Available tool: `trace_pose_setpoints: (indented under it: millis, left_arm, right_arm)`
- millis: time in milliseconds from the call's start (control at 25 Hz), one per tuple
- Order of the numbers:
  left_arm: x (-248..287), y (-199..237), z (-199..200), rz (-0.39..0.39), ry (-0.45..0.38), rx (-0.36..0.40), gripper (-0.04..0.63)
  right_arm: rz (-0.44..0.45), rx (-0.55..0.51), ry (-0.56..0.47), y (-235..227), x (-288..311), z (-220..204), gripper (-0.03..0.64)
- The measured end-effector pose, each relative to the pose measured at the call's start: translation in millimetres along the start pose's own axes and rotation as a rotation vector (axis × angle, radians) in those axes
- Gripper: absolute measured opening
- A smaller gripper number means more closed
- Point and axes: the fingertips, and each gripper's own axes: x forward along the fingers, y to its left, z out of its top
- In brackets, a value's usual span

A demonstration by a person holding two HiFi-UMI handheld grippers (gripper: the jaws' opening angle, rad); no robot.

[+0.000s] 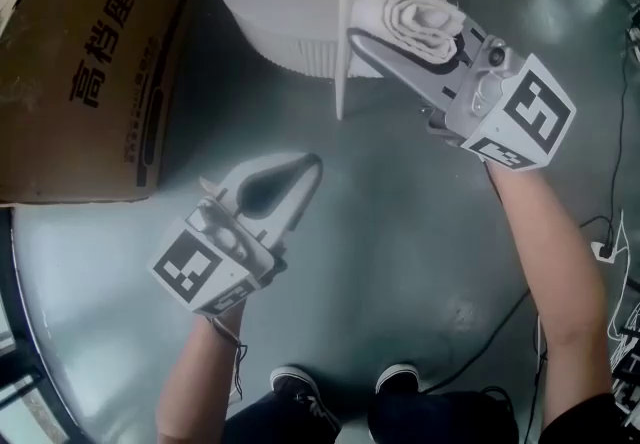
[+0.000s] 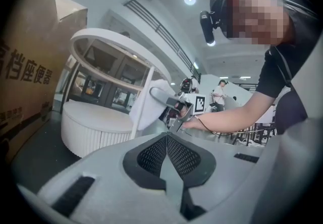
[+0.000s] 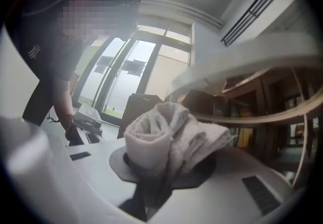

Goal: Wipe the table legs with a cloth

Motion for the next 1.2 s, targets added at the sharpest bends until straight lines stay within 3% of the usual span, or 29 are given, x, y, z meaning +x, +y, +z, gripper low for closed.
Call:
trace_pose_setpoints:
  millis: [360, 440, 560, 800, 920, 1040, 1200]
  left_arm:
    - [-16, -8, -36, 0.005, 0.07, -0.037, 0.005]
    - [-20, -8, -43, 0.008, 0.083, -0.045, 0.005]
    - [-24, -10, -49, 0.009, 0.093, -0.053, 0.005]
    - [-26, -18, -38, 0.027, 0.071, -0.057, 0.005]
    - [-39, 6, -28, 0.04, 0.044, -0.122, 0.005]
    - [-58, -27, -40, 0.028, 0.145, -0.171, 0.005]
    - [-86, -114, -27, -0.119, 0.312, -0.274, 0.005]
  right_arm:
    - [-0.166, 0.325, 0.013, 32, -12, -143, 0.086]
    - [-0.12, 0.346, 0.083, 51, -11, -173, 0.086]
    - [0.063, 0.326, 0.267, 111, 15, -211, 0.086]
    - [0.157, 0.459, 0.226, 166, 19, -177, 0.086]
    - [0.111, 0.538, 0.203, 162, 18, -156, 0.086]
    - [0.084, 0.625, 0.25, 184, -14, -121, 0.086]
    - [0.077, 0.704, 0.37, 223, -61, -59, 0.086]
